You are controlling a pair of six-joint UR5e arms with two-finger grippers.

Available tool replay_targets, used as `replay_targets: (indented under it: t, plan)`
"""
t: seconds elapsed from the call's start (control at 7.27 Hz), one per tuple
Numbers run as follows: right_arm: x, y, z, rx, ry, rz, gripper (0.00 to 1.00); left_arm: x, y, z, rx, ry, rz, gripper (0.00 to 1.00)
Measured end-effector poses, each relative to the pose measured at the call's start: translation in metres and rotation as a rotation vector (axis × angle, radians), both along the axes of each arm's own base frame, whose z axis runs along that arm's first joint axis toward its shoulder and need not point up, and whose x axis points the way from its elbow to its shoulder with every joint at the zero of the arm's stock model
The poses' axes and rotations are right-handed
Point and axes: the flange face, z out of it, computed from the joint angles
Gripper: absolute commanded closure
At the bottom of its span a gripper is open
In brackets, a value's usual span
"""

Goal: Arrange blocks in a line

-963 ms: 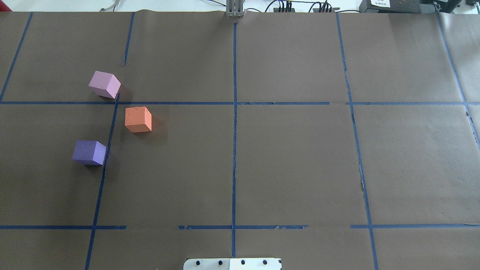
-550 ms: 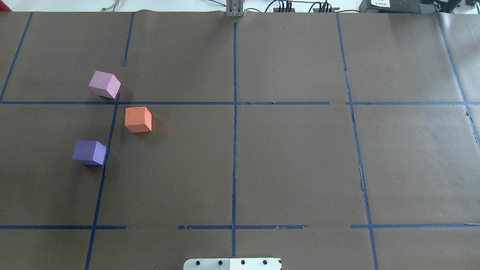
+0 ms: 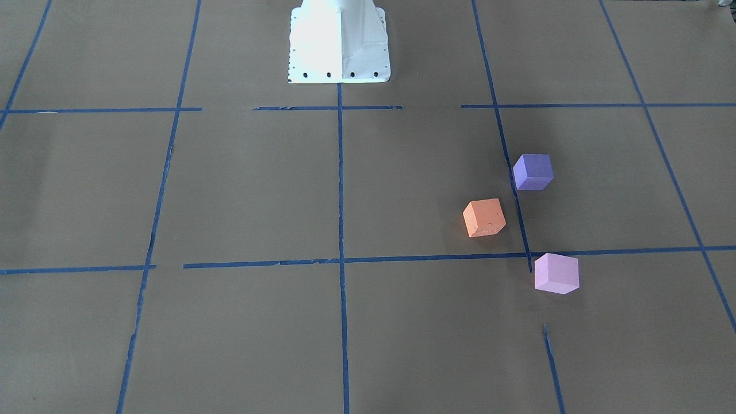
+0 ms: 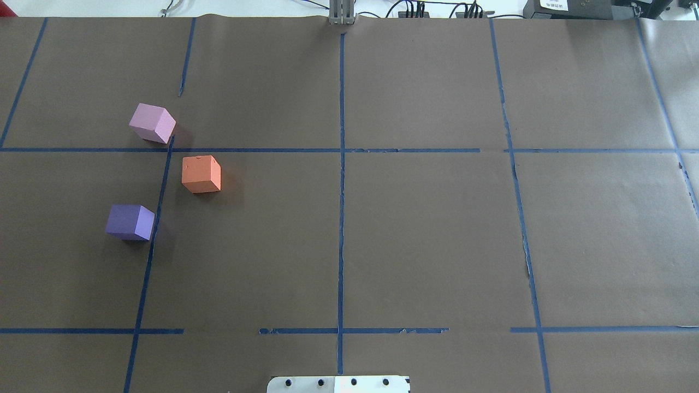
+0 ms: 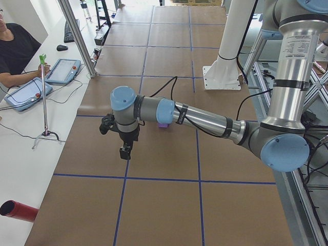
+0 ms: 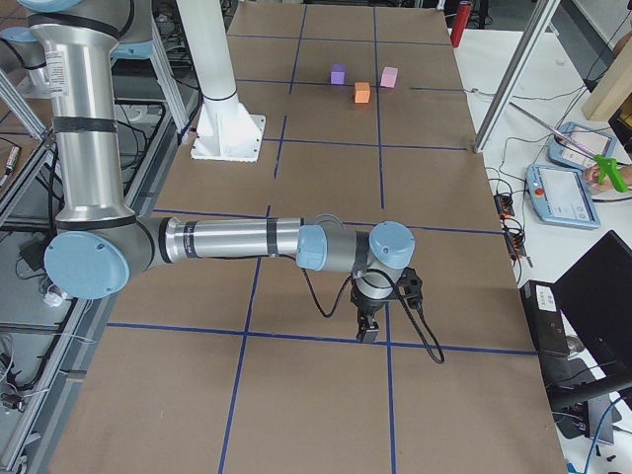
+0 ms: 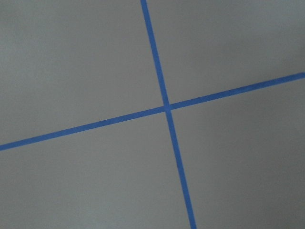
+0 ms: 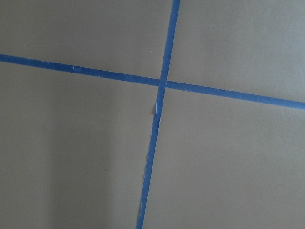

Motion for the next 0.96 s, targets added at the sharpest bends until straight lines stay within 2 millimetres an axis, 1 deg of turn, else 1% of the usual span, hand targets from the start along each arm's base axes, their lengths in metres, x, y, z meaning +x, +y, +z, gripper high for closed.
replay_targets:
  t: [0.14, 0.28, 0.41, 0.55, 0.69, 0.83, 0.96]
  plan:
    - [0.000, 0.000, 0.000, 0.000, 0.000, 0.000, 0.00, 0.034, -0.015, -0.053, -0.023, 0.024, -0.015, 0.00]
    - [0.000, 0.000, 0.000, -0.001, 0.000, 0.001, 0.00, 0.077, -0.026, -0.100, -0.061, 0.055, -0.035, 0.00]
    - [0.000, 0.000, 0.000, -0.001, 0.000, 0.001, 0.00, 0.121, -0.030, -0.132, -0.097, 0.083, -0.043, 0.00]
    - [0.000, 0.000, 0.000, -0.001, 0.000, 0.001, 0.00, 0.161, -0.029, -0.150, -0.118, 0.108, -0.040, 0.00]
    - [0.000, 0.000, 0.000, -0.001, 0.000, 0.001, 0.00, 0.200, -0.025, -0.160, -0.135, 0.134, -0.042, 0.00]
    - [0.000, 0.000, 0.000, -0.001, 0.000, 0.001, 0.00, 0.239, -0.022, -0.160, -0.155, 0.159, -0.042, 0.00]
    - [0.000, 0.000, 0.000, 0.000, 0.000, 0.001, 0.00, 0.278, -0.016, -0.156, -0.174, 0.183, -0.034, 0.00]
